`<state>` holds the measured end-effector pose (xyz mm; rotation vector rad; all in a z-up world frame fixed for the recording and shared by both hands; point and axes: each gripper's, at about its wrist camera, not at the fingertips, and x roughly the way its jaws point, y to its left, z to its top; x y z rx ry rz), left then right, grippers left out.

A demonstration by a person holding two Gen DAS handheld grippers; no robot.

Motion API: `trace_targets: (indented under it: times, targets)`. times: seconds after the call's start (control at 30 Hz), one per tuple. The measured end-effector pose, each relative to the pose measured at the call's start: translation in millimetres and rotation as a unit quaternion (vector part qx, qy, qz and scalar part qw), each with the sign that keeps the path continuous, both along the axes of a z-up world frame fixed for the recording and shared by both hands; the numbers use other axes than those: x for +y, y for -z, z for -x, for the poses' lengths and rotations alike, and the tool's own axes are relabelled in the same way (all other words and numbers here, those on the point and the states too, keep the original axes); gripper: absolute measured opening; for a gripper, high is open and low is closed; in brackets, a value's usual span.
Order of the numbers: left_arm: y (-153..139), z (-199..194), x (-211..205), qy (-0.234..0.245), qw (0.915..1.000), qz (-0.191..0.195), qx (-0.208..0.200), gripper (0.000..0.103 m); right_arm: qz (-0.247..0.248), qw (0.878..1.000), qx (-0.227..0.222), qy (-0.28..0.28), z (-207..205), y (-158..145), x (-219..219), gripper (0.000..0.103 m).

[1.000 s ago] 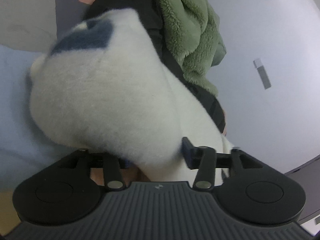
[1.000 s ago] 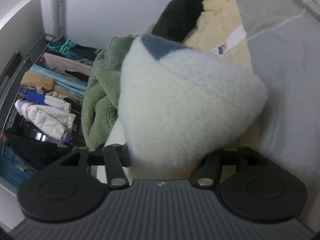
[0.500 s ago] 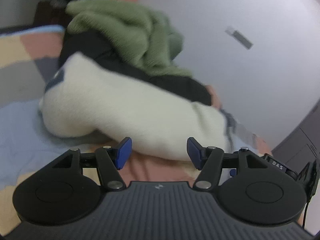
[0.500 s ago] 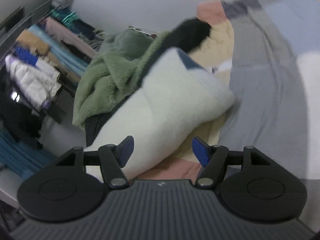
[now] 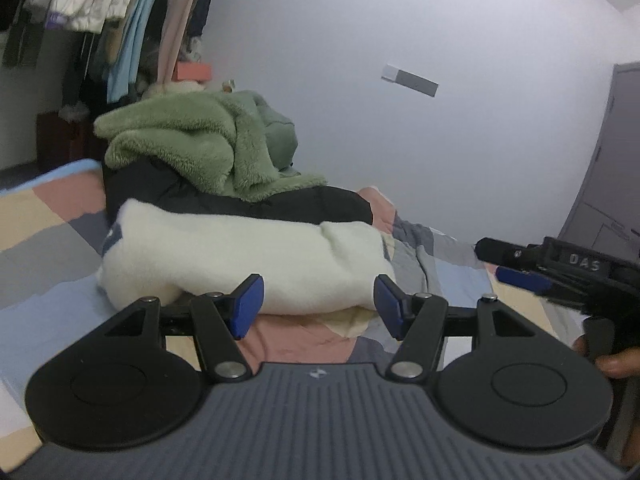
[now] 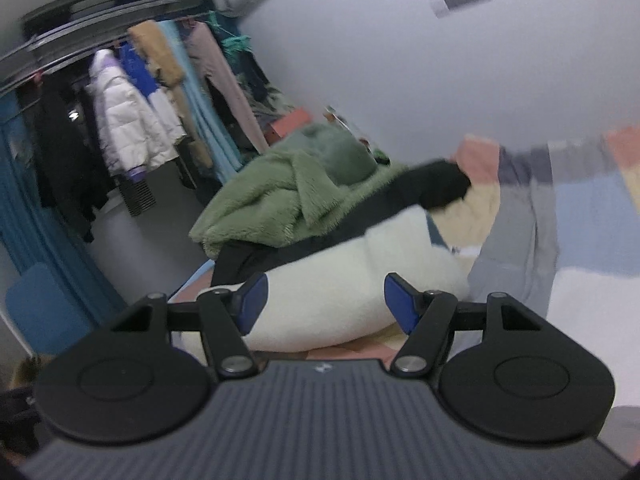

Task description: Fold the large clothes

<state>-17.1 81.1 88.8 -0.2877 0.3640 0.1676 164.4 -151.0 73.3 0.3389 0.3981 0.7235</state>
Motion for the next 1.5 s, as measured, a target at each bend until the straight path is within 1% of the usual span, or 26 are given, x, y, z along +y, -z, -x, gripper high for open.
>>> trace_targets:
  times: [0.17, 0.37, 0.63, 0.7, 0.87, 1.03, 1.1, 1.23, 1.4, 1.5]
  targets:
    - [-3.8, 19.3, -25.8, 0.0, 0.9996, -0.026, -0.011, 0.067, 0.03, 0.998, -0.053, -0.001, 34.7, -5.4, -7.5, 0.068]
    - [5.7, 32.5, -45.2, -0.005, 0.9987, -0.051, -0.006, 0.067, 0.048, 0.996, -0.072, 0.003, 57.3, 5.2, -17.1, 0.068]
    - [26.9, 36.2, -57.9, -0.011, 0.9978, -0.064, 0.012, 0.067, 0.063, 0.994, -0.09, 0.012, 80.2, 24.1, -28.7, 0.068]
    - [32.5, 38.0, -61.1, -0.011, 0.9972, -0.071, 0.017, 0.067, 0.064, 0.994, -0.088, 0.014, 82.2, 29.1, -30.8, 0.068]
    - [47.5, 43.7, -63.6, -0.008, 0.9968, -0.075, 0.026, 0.068, 0.069, 0.994, -0.085, 0.017, 90.5, 46.0, -36.0, 0.068]
    - [52.3, 46.1, -63.9, -0.004, 0.998, -0.059, 0.023, 0.069, 0.079, 0.994, -0.07, 0.016, 100.1, 64.6, -42.0, 0.068]
    - [53.0, 46.4, -64.1, -0.004, 0.9981, -0.059, 0.02, 0.07, 0.087, 0.993, -0.072, 0.019, 101.8, 67.1, -41.3, 0.068]
    - [56.8, 42.8, -62.6, -0.001, 0.9981, -0.056, 0.024, 0.07, 0.082, 0.994, -0.071, 0.02, 103.4, 69.0, -40.4, 0.068]
    - [58.6, 40.1, -59.8, -0.002, 0.9982, -0.054, 0.027, 0.071, 0.091, 0.992, -0.083, 0.02, 105.3, 69.8, -38.2, 0.068]
    - [59.3, 38.0, -58.8, -0.003, 0.9982, -0.054, 0.028, 0.072, 0.09, 0.993, -0.079, 0.017, 103.0, 71.1, -38.1, 0.068]
